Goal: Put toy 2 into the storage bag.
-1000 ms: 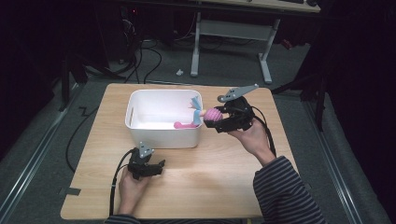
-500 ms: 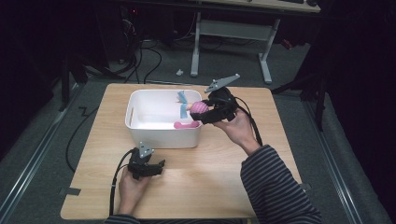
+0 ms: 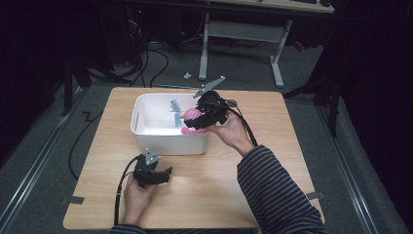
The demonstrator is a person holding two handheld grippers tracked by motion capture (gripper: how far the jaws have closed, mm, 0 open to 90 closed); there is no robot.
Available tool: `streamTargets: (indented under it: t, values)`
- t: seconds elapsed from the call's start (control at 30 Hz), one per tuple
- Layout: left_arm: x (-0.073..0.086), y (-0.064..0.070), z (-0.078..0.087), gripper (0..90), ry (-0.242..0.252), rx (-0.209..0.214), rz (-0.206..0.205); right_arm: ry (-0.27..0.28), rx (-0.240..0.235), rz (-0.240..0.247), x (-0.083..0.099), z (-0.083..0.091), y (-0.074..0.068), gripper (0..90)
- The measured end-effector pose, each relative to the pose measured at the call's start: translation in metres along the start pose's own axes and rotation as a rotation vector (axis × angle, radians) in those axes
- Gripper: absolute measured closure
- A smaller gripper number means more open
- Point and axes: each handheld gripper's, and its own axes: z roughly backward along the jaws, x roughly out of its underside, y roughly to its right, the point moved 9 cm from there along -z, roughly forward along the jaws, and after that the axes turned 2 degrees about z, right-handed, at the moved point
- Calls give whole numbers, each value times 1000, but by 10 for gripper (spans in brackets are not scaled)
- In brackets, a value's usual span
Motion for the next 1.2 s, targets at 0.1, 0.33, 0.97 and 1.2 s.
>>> streamTargets:
  t: [0.1, 0.33, 0.97, 1.2]
  values:
    - [0, 0, 0, 238, 0, 0, 0, -30, -15, 15, -1, -15, -6, 344]
    - [0, 0, 0, 237, -2, 0, -3, -69, -28, 26, -1, -31, -11, 342]
    - [0, 0, 0, 236, -1, 0, 0, -33, -20, -20, 0, -30, -5, 283]
    - [0, 1, 0, 232, 1, 0, -2, 58, 64, -49, 14, 2, 6, 327]
